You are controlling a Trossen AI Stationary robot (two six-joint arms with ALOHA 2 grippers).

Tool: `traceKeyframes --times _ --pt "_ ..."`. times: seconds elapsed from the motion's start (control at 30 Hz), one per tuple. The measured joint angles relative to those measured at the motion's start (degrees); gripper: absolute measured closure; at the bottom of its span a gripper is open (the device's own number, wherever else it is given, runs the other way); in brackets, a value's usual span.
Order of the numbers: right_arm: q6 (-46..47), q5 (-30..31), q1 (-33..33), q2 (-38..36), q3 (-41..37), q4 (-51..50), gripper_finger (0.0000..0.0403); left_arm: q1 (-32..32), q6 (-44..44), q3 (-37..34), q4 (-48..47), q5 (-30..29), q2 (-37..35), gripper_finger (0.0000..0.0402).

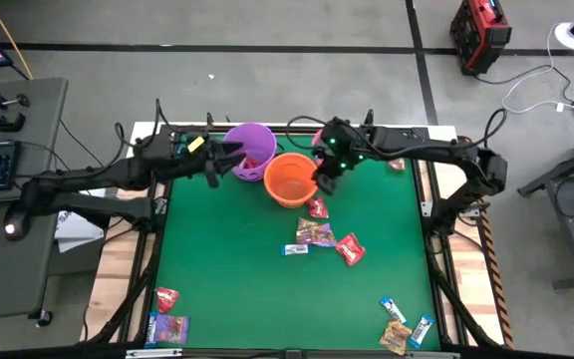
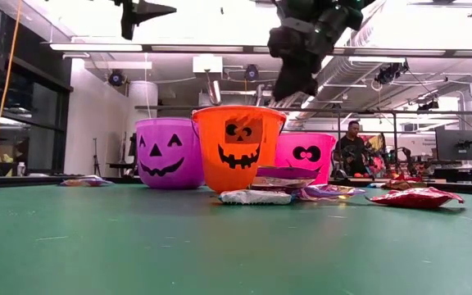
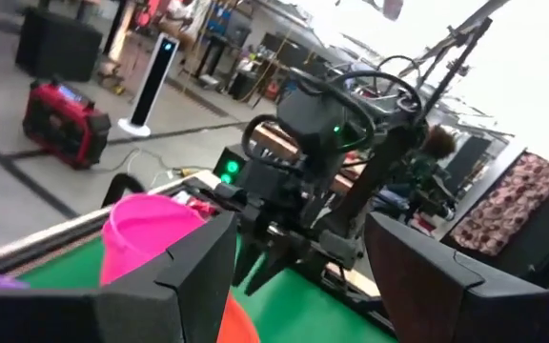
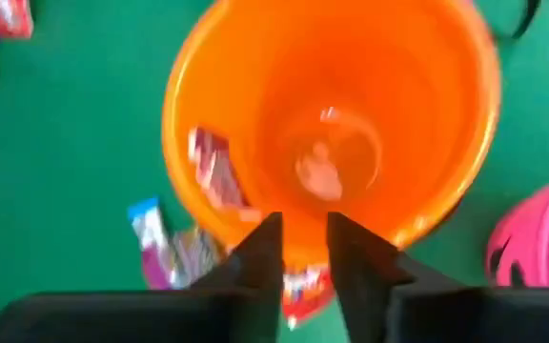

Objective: Sort candy by brand, put in halloween buckets
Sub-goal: Put the red candy into the purple bucket

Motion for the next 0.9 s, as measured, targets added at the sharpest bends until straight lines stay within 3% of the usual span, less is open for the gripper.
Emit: traceKeyframes --times 0.1,0.33,0.47,0.67,0.9 --pt "-1.56 -2.81 0.31 0.00 0.00 -3.69 0.0267 0.82 -1.09 0.00 -0.99 -0.10 0.12 0.0179" --pt "-5.09 -2.71 6.71 0.00 -0.02 -22.29 0.0164 1.96 0.33 0.00 -1.11 1.05 0.10 0.0179" --pt "1.17 1.83 15.12 -0.04 -1.98 -26.87 0.0152 1.94 2.04 0.00 -1.51 4.21 0.10 0.0179" --pt "19.55 4.92 27.47 0.02 -11.49 -18.17 0.0151 1.87 2.35 0.00 -5.85 10.43 0.08 0.0179" --pt "35.47 12.13 32.08 0.02 -19.60 -9.15 0.0151 1.85 1.31 0.00 -8.55 15.57 0.08 0.0179"
